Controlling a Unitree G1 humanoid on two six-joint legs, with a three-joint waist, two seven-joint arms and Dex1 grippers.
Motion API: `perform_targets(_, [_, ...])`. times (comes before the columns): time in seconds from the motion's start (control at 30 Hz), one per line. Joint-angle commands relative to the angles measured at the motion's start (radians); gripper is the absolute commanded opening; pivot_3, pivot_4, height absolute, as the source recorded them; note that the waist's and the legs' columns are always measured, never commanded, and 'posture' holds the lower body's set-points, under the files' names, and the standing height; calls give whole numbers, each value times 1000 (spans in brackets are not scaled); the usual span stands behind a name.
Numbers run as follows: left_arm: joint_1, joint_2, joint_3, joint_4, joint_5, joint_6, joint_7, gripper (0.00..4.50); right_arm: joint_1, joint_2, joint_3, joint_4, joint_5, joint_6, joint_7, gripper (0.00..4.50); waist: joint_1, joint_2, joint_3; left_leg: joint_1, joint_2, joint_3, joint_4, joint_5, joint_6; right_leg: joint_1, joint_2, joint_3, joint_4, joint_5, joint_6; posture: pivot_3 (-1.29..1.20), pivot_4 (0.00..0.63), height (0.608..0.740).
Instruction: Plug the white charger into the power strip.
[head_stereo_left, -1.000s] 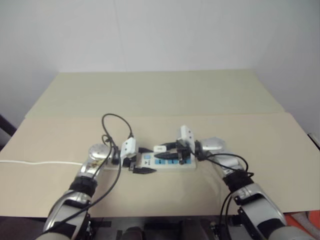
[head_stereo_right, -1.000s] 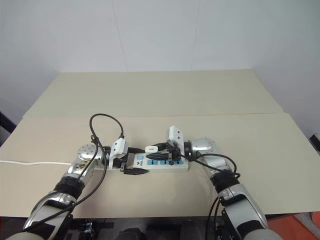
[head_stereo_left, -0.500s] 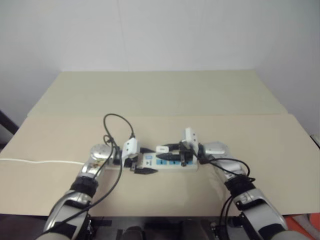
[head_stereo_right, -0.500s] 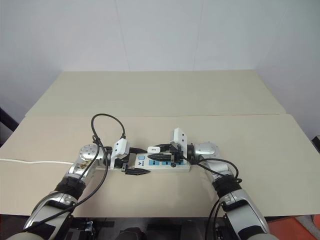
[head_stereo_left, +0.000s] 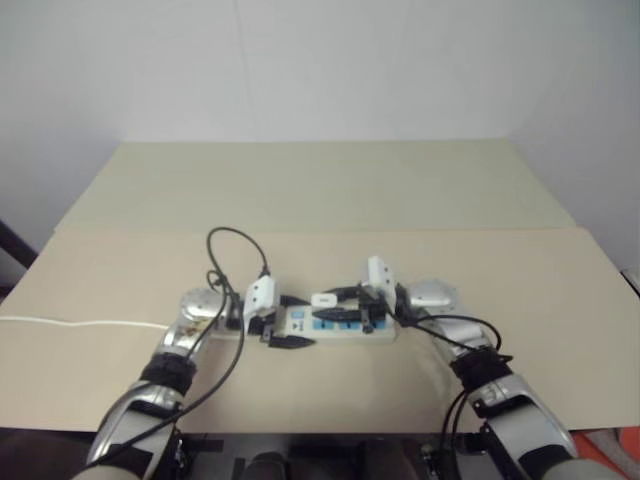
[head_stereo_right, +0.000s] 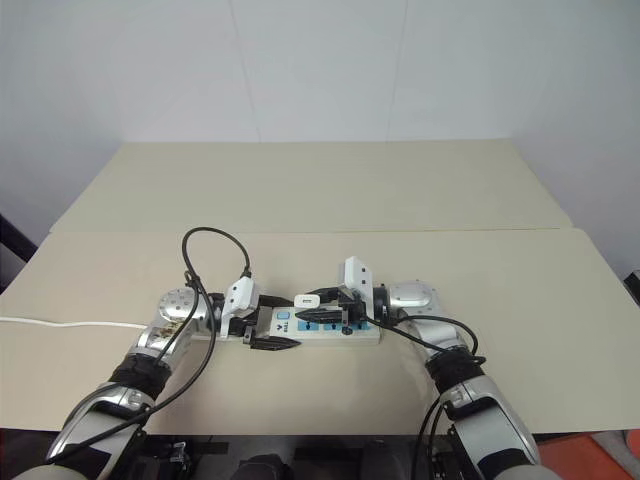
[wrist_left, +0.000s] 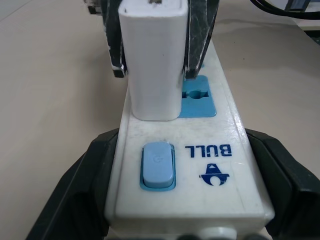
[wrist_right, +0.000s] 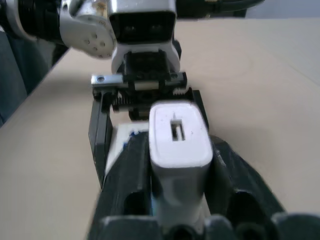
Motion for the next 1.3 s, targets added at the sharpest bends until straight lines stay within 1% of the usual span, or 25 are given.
perform_targets(0.03, [14, 53, 33, 20, 13, 9, -7, 3298, 24, -35, -26, 40, -36, 75, -2, 3102, -11, -3, -1, 1, 1, 0, 0, 0, 0, 0, 0, 0, 0, 0, 0, 0, 150, 740])
perform_targets(0.07, [13, 52, 32, 21, 13, 9, -8, 3298, 23, -36, -33, 31, -32, 88, 3, 3403, -17, -4, -1, 1, 1, 0, 0, 0, 0, 0, 1, 0, 1, -1, -1, 0, 150, 740])
perform_targets(0.2, [8, 49, 32, 30, 14, 7, -11, 3298, 28, -47, -69, -17, -21, 121, 21, 3403, -22, -4, -1, 2, 2, 0, -2, 0, 0, 0, 2, 1, 2, -1, -2, 0, 150, 740])
perform_targets(0.37, [-6, 39, 30, 49, 17, 0, -8, 3298, 41, -91, -139, -148, 44, 207, 49, 3403, -19, -4, 1, 1, 2, 0, -2, 0, 0, -2, 2, 1, 1, -1, -2, 0, 150, 740])
perform_targets(0.53, [-32, 8, 34, 81, 20, -20, 8, 3298, 32, -160, -239, -344, 169, 349, 51, 3403, -14, -3, 3, 0, 1, 0, -2, 0, 0, -2, 1, 0, 1, -1, -2, 0, 150, 740])
perform_targets(0.63, [-44, -21, 37, 92, 21, -38, 27, 3298, 9, -219, -314, -448, 259, 455, 43, 3403, -9, -4, 3, 0, 1, -1, -2, 0, 0, -2, 1, 0, 1, -1, -2, 0, 150, 740])
perform_targets(0.77, [-56, -52, 46, 91, 14, -25, 33, 3298, 8, -276, -373, -516, 325, 537, 34, 3403, 15, -3, 4, -1, 0, -1, -2, 0, 0, -1, 0, -1, 0, -2, -1, 0, 150, 740])
perform_targets(0.83, [-64, -52, 43, 88, 24, -29, 27, 4038, 23, -289, -381, -525, 325, 542, 30, 3460, 17, -4, 4, -2, 0, -1, -2, 0, 0, -1, 0, -1, -1, -2, -1, 0, 150, 740])
perform_targets(0.9, [-72, -41, 51, 66, 15, -14, 17, 4482, 37, -298, -386, -521, 315, 536, 26, 3460, 16, -4, 5, -2, 0, -1, -2, 0, 0, -1, 0, -1, -1, -2, -1, 0, 150, 740])
perform_targets(1.03, [-81, 54, 121, -69, -56, 36, -27, 4482, 69, -316, -411, -522, 321, 542, 20, 3460, 11, -7, 11, -3, 0, -1, -2, 0, 0, -3, 0, -1, 0, -2, -1, 0, 150, 740])
perform_targets(1.17, [-58, 244, 212, -258, -129, 154, -73, 4482, 115, -352, -467, -501, 337, 538, 27, 3460, 0, -6, 18, -5, 1, 0, -3, 0, 0, -6, 0, 0, 0, -2, -1, 0, 150, 740])
perform_targets(1.23, [25, 366, 299, -383, -191, 249, -82, 4482, 145, -383, -500, -502, 340, 538, 33, 3460, -5, -5, 18, -6, 1, 0, -4, 0, 0, -7, 0, -1, 1, -2, -1, 0, 150, 740])
perform_targets(1.3, [81, 424, 341, -479, -228, 322, -62, 4482, 161, -412, -521, -475, 337, 522, 55, 3460, -6, -4, 18, -9, 1, 0, -5, -1, 1, -11, 0, 0, 2, -2, -1, 0, 150, 740])
